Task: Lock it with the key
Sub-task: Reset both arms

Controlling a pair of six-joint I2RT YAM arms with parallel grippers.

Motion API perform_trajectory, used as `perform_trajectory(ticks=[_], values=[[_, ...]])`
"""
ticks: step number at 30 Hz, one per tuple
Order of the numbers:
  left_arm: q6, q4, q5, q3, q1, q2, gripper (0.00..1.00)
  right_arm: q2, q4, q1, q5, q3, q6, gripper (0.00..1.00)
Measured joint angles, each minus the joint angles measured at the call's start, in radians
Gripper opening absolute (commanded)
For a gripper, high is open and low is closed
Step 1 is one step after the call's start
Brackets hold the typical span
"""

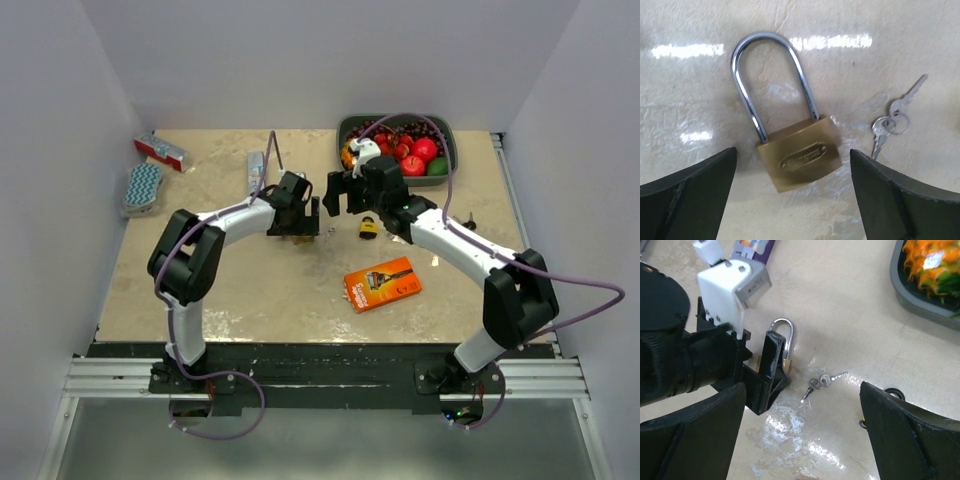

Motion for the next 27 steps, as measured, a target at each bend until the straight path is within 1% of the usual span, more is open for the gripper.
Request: perform_trajectory(ticks=[4, 8, 11, 14, 17, 20, 22, 27], values=[[0.052, -0.05, 0.006, -0.019, 0.005, -0.058, 0.99, -0.061, 0.0, 0.0, 0.0, -0.001, -0.02, 0.99], [0.127, -0.061, 0.042, -0.028, 0.01, -0.217, 0.99, -0.145, 0.0, -0.006, 0.0, 0.0, -0.042, 0.99], [0.188, -0.064, 0.102, -0.01, 0.032, -0.345, 0.99, -0.214, -0.002, -0.03, 0.006, 0.0, -0.052, 0.99], [0.251, -0.073, 0.212, 0.037, 0.105, -0.434, 0.99, -0.29, -0.018, -0.086, 0.011, -0.002, -0.062, 0.99], [0.296, -0.104, 0.301, 0.095, 0.219, -0.463, 0.99, -0.373, -0.037, -0.167, 0.019, -0.024, -0.068, 0.99], [0.357, -0.145, 0.318, 0.12, 0.314, -0.466, 0.99, -0.461, -0.054, -0.246, 0.024, -0.084, -0.078, 0.99], [0.412, -0.155, 0.302, 0.082, 0.34, -0.486, 0.99, -0.52, -0.072, -0.287, 0.024, -0.146, -0.096, 0.99], [0.502, -0.152, 0.293, -0.156, 0.325, -0.593, 0.99, -0.625, -0.144, -0.306, 0.018, -0.32, -0.147, 0.99]])
